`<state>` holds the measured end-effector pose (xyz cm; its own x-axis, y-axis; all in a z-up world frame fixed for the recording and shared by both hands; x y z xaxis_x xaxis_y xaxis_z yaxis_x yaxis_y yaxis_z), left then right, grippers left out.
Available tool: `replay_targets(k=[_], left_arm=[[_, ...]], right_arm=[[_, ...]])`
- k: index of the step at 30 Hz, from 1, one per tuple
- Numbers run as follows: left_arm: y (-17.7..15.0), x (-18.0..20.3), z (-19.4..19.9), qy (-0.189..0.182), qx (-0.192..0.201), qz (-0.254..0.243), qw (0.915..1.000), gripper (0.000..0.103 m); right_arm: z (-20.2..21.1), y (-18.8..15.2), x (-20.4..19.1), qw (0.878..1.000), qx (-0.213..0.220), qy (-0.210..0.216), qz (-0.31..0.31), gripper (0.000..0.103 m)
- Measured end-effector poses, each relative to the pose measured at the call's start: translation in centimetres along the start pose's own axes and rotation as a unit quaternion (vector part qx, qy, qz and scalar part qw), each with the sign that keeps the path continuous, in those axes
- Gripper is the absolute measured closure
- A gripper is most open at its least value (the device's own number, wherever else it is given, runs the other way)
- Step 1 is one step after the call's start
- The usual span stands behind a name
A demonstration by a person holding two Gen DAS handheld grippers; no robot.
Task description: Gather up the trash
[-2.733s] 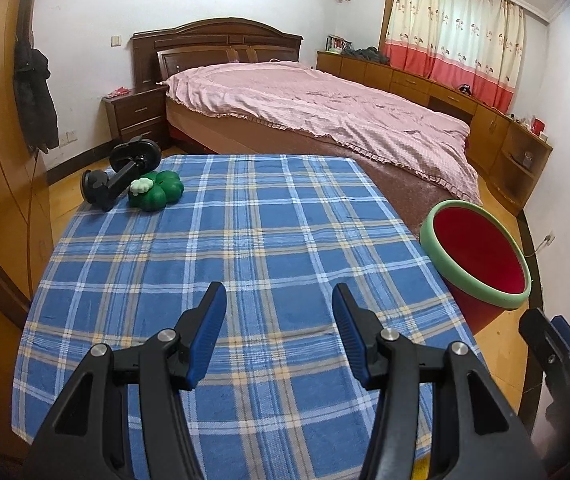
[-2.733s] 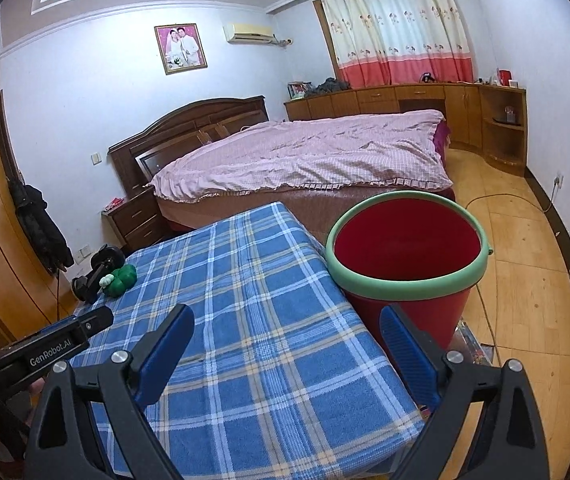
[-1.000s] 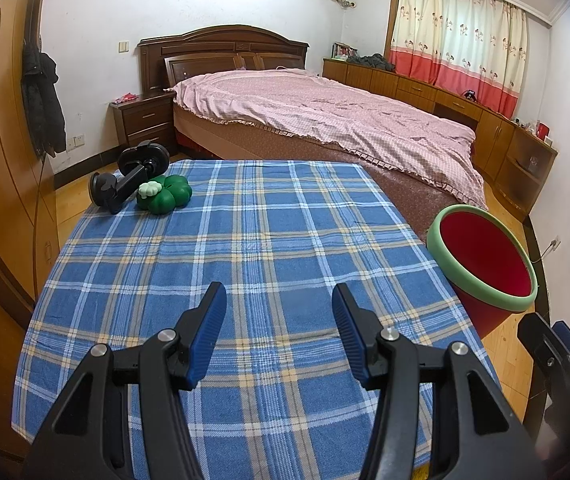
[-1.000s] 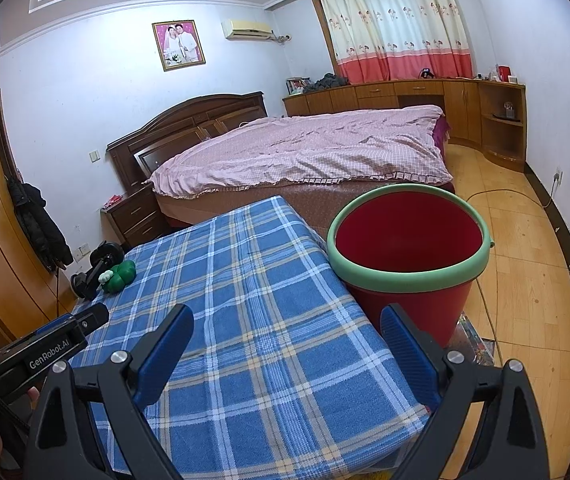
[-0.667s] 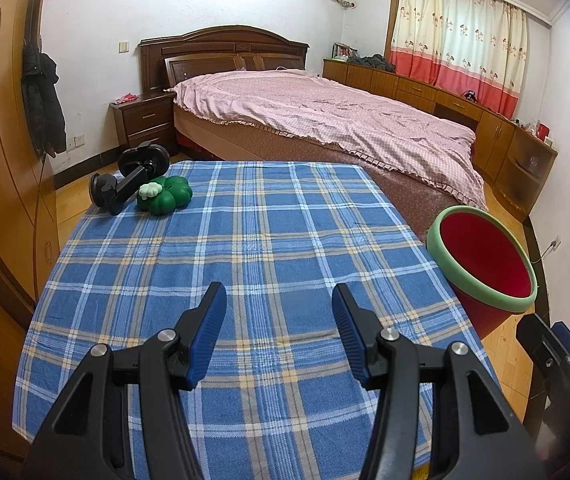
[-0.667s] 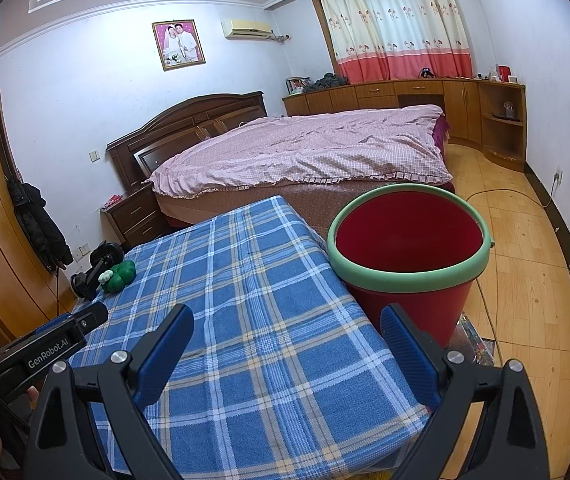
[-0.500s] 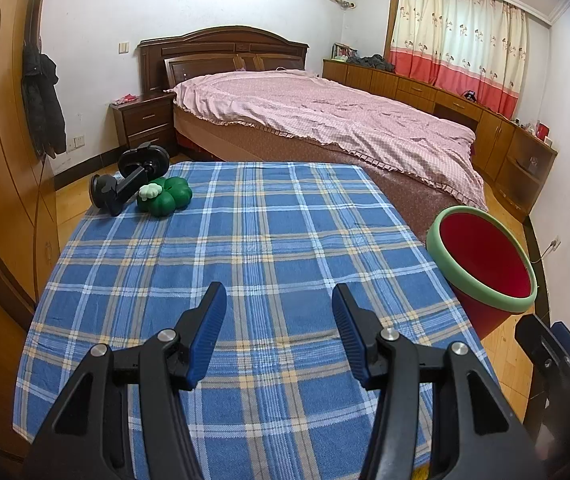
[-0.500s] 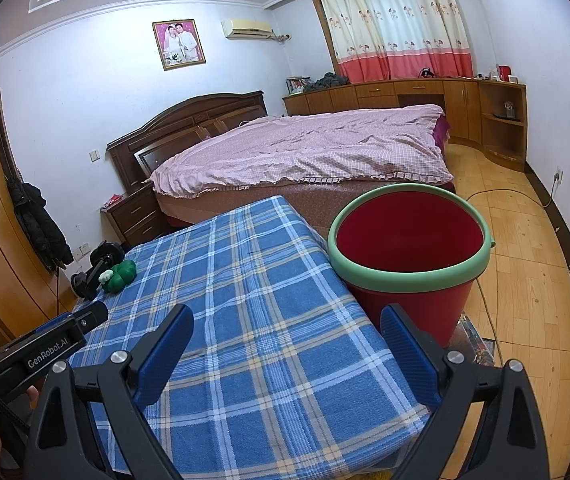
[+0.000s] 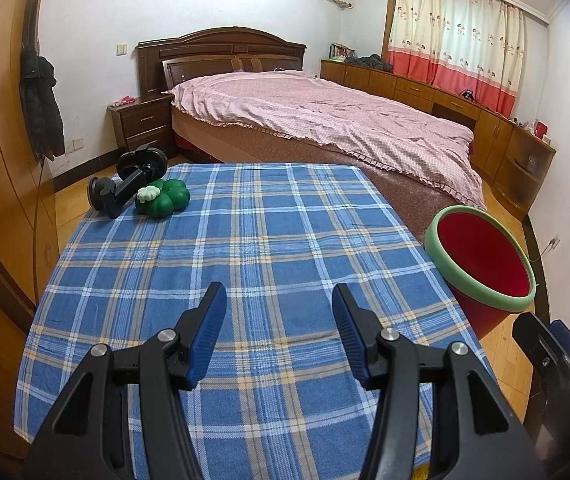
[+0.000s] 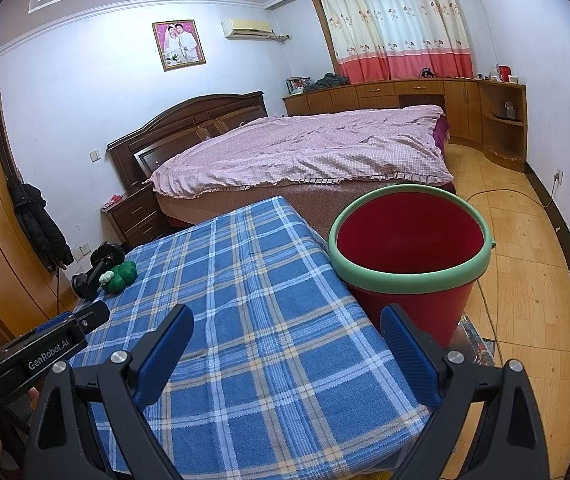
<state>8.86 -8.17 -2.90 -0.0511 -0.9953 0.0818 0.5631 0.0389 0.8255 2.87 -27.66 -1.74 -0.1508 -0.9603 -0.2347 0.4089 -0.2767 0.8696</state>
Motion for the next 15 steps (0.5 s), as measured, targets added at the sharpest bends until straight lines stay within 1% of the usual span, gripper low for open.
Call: replay_targets(k=[15], left_arm=[[-0.04,0.04,-0.05,-0.001,-0.005,0.0,1.0,0.048]], right_arm=[[-0.01,-0.16,0.06,1.0,-0.001,-0.001,0.0,0.006]])
Point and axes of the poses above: each gripper's, at about its wrist camera, not at the fingertips, and z roughly against the way its jaws point, x to its right, y to its top, the point moved 10 cm from there along -z, roughly the way its jaws point, and after that the axes turned 5 degrees about x, right-handed, at the moved point
